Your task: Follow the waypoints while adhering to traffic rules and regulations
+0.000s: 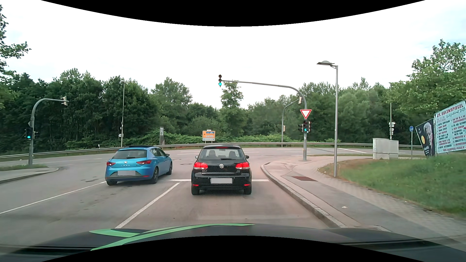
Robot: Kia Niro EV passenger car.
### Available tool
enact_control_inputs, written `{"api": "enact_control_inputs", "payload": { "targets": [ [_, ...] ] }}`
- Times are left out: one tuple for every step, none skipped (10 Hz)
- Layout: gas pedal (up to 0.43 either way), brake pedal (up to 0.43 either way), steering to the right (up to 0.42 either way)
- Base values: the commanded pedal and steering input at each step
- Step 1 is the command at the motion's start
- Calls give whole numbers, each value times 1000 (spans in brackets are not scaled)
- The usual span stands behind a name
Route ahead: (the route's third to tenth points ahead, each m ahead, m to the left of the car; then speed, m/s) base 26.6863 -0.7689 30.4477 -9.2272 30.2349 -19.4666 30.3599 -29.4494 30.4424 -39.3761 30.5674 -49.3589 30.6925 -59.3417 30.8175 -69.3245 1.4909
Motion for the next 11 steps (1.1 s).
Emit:
{"api": "enact_control_inputs", "payload": {
  "targets": [
    [177,0,-16],
    [177,0,-17],
    [177,0,-16],
    [177,0,-16],
    [177,0,-16],
    [177,0,-15],
    [177,0,-15],
    [177,0,-14],
    [177,0,-11],
    [177,0,-8],
    [177,0,-7]
  ]
}}
